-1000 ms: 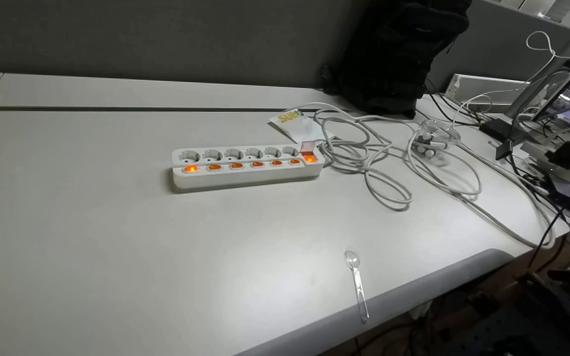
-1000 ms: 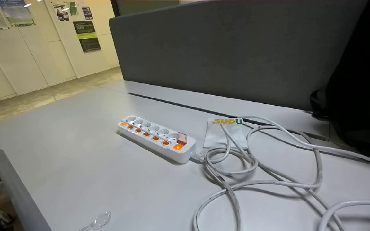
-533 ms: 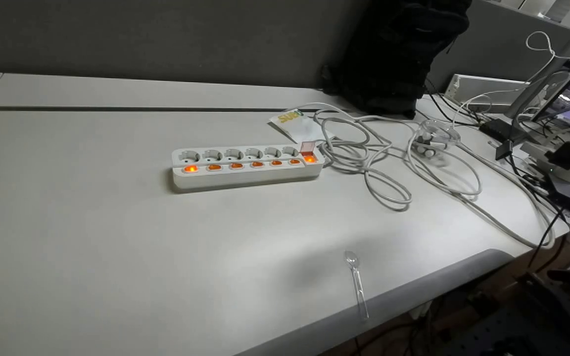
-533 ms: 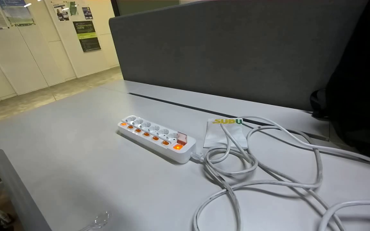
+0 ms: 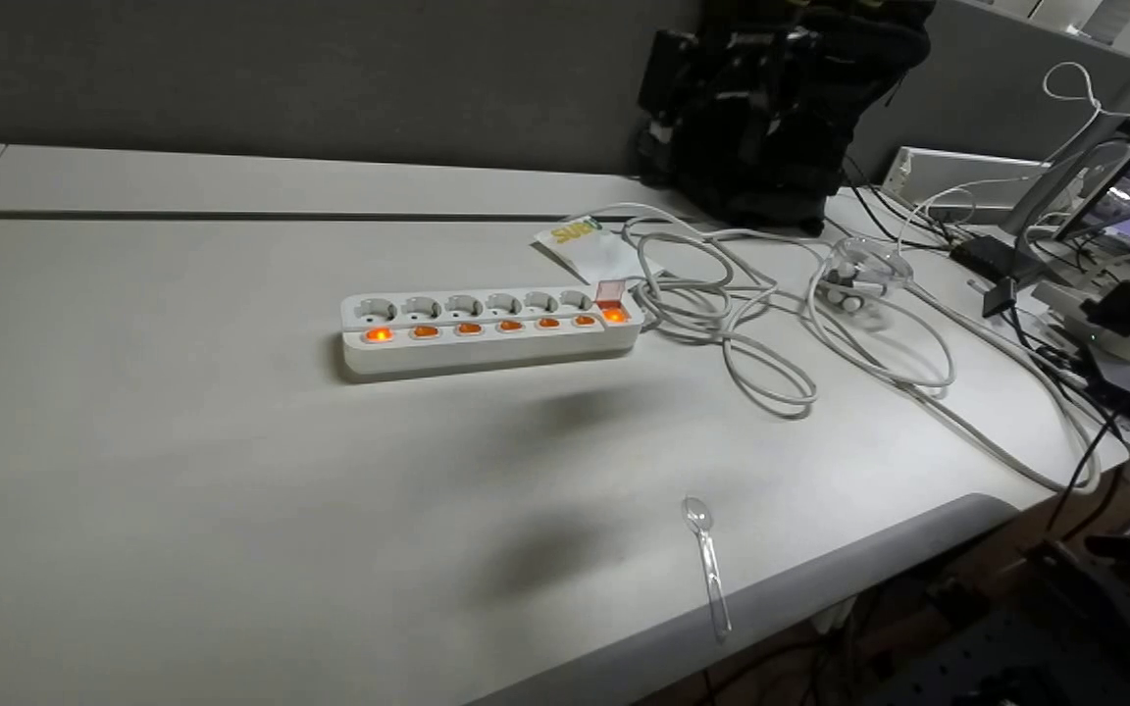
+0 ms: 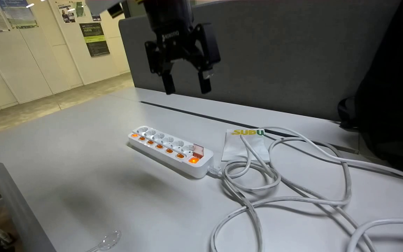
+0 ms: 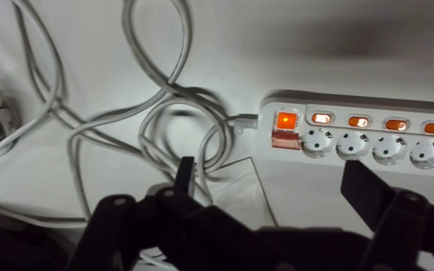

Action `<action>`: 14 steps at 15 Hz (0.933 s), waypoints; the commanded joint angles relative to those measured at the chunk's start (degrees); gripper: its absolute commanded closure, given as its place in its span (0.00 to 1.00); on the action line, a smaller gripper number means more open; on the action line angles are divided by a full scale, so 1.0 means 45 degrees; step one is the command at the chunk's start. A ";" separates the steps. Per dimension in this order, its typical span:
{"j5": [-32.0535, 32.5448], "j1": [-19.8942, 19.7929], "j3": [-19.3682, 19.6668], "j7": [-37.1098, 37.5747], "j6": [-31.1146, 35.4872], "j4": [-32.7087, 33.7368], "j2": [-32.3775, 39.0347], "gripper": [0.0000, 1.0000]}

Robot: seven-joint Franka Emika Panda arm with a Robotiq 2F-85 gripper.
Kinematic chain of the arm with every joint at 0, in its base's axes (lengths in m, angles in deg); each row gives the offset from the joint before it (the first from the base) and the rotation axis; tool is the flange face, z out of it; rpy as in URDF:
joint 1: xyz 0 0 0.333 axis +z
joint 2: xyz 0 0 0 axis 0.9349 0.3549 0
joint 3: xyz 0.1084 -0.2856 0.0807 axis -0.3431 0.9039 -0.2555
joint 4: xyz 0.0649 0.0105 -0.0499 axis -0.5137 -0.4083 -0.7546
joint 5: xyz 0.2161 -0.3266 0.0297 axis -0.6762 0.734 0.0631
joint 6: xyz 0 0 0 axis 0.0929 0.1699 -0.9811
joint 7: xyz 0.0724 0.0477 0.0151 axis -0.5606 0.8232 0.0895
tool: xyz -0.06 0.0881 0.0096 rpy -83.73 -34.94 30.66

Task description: Turn off the first switch from the left

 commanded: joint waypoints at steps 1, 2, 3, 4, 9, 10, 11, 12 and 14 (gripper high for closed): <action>-0.0928 0.0570 -0.0280 0.1385 -0.0436 0.1398 0.1798 0.00; -0.1218 0.0717 -0.0378 0.1439 -0.0564 0.1594 0.2108 0.00; -0.0919 0.0561 -0.0187 0.0704 -0.0090 0.0777 0.1422 0.00; -0.0980 0.0685 -0.0236 0.0744 -0.0051 0.0906 0.1721 0.00; -0.0973 0.0629 -0.0153 0.0650 -0.0030 0.0906 0.1680 0.00; -0.0972 0.0622 -0.0145 0.0647 -0.0030 0.0906 0.1664 0.00; -0.0972 0.0628 -0.0147 0.0647 -0.0031 0.0906 0.1665 0.00; -0.0971 0.0631 -0.0148 0.0647 -0.0031 0.0905 0.1663 0.00; -0.0788 0.0789 -0.0217 0.0711 0.0191 0.1012 0.1895 0.00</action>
